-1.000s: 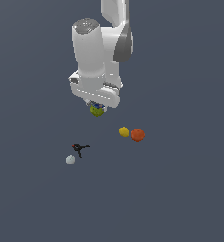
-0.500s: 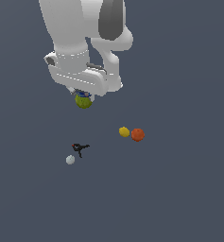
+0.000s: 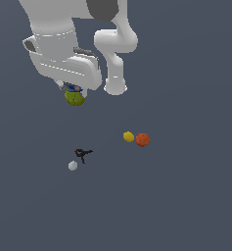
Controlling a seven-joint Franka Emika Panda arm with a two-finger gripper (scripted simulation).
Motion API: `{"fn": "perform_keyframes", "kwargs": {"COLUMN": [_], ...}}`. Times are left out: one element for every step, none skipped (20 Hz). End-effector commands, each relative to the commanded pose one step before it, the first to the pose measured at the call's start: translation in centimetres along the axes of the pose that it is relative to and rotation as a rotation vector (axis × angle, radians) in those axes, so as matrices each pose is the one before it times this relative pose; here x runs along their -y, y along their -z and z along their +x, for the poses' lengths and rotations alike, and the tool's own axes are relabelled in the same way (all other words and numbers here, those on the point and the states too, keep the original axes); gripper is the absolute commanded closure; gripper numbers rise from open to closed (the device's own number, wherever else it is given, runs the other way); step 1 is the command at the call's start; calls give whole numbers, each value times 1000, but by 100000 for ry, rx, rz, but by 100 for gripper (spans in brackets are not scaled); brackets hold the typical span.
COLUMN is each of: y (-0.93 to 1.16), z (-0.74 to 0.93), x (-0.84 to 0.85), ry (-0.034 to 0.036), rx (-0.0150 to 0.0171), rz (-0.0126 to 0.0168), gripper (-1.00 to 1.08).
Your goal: Pick up a designated object from a clutter of objects.
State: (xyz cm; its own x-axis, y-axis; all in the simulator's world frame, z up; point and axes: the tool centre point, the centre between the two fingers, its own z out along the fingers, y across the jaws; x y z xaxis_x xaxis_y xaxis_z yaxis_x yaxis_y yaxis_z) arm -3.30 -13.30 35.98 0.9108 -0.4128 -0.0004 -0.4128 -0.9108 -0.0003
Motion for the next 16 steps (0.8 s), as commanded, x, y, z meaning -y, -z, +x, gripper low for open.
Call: {"fn": "perform_keyframes", "kwargs": {"y": [848,211,150,137,77,64,28,-8,-44,-53,-20,-109,12,37,62,87], "z": [479,117,112,80,76,44,26,8,-10,-18,-7,-33,13,40,66,93], "x": [-181,-64,-38,-40,-14,-16,-4,8,19,21,7,-38,4,12,19,27], "ry": [70,0,10,0,10,0,0,0,0,0,0,-18,0,0,0,0], "rx": [-112,0,40,0,41,0,0,0,0,0,0,279,0,0,0,0], "rz": [2,0,-25,0,-24,0,0,0,0,0,0,-74,0,0,0,0], "gripper": [108,108,108,108,108,108,108,108,108,108,108,108,108,108,108,108]}}
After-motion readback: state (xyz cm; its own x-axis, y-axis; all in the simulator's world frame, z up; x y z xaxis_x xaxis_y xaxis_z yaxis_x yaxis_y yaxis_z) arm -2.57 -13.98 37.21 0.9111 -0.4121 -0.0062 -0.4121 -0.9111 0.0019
